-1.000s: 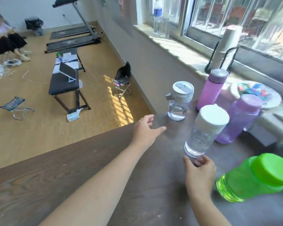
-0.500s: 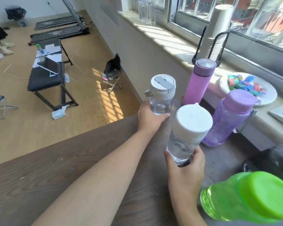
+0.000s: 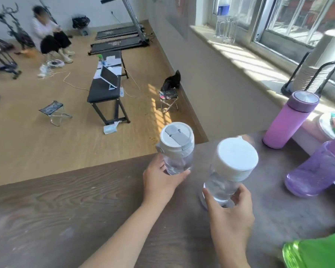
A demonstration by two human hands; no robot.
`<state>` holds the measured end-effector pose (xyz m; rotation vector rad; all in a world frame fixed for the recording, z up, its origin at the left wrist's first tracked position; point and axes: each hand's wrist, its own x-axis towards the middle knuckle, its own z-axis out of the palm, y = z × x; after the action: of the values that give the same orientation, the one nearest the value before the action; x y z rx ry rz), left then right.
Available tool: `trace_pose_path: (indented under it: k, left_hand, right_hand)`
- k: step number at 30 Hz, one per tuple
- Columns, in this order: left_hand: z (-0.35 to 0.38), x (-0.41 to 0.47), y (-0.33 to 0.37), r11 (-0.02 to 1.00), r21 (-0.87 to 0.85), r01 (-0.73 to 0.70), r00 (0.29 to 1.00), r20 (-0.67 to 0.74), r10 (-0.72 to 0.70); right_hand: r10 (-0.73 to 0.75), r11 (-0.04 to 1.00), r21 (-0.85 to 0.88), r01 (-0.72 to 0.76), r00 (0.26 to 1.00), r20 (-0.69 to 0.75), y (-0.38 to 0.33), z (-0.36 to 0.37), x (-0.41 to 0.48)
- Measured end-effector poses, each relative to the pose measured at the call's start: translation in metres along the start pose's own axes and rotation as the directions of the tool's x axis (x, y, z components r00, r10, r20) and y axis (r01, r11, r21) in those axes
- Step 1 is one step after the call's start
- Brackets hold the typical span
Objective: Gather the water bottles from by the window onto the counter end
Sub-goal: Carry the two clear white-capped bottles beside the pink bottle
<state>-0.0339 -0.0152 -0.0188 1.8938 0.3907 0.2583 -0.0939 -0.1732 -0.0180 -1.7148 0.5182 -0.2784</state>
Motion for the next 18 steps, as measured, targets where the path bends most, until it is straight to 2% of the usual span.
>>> trace_pose_path:
  k: [4,8,14,18]
  left_hand:
    - [-0.100,-0.029,-0.035,0.998,0.003,0.060,0.985,-0.163,-0.058]
    - [-0.200,-0.069,-0.070,0.992,-0.038,0.119,0.944,-0.304,-0.124]
    - [-0.343,-0.146,-0.120,0.981,-0.022,0.192,0.856,-0.486,-0.178]
    - [-0.416,-0.204,-0.150,0.967,-0.045,0.250,0.788,-0.571,-0.230]
  right_hand:
    - [-0.044,0.999,0.009,0.043,0.971,0.234,-0.014,0.049,-0.044]
    - [-0.078,0.995,-0.024,0.097,0.898,0.433,-0.021,0.106,-0.100]
    - [-0.109,0.976,-0.069,0.208,0.732,0.673,-0.031,0.186,-0.216]
    - [-0.154,0.948,-0.062,0.313,0.619,0.770,-0.034,0.226,-0.294]
